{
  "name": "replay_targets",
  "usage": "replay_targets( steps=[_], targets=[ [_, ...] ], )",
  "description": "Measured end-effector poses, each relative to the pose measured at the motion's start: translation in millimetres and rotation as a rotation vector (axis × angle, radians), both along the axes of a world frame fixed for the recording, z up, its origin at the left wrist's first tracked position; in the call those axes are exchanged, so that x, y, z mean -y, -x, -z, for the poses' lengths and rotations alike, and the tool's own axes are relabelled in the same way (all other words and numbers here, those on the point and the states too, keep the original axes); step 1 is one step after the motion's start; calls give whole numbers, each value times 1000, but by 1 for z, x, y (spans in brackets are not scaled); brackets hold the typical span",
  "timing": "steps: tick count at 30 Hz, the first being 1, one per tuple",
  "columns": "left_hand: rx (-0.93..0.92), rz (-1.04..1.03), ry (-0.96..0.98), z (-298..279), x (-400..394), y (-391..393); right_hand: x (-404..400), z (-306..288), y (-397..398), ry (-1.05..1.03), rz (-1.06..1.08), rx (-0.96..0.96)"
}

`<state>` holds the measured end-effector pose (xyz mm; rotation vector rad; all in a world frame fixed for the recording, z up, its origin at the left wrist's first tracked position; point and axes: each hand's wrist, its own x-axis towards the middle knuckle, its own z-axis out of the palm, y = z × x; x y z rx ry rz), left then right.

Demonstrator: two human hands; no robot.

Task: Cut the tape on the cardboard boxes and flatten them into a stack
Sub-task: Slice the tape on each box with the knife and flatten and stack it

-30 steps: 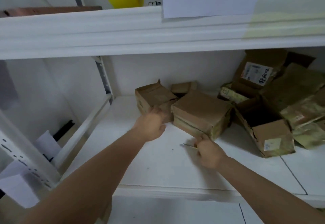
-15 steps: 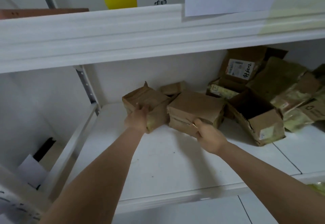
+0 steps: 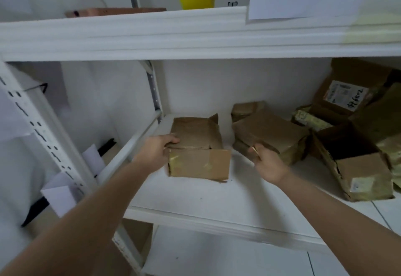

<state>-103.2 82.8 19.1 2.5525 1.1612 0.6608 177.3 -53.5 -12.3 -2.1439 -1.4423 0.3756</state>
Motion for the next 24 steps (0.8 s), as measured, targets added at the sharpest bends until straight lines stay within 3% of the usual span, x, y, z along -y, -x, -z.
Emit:
replay_targets(
  steps=[3,9,11,15,21,24],
  targets=[
    [-143,-52,-114,-2,23,4,0,0,8,-50,-9,-116],
    [-572,-211,-443,-11,94,-15,5,-1,14,-97,-71,-155],
    [-525,-122,-521,-11,110,-27,8,0,13,-90,-68,-137],
    [-392,-45,-289,-22,103,-33,15,2,9,-98,-57,-108],
    [-564,-239,117,-11,63,7,37,12,7,-19,-29,-171],
    [-536,-336,33,-6,61,-3,39,9,10,-14,-57,-177]
  ],
)
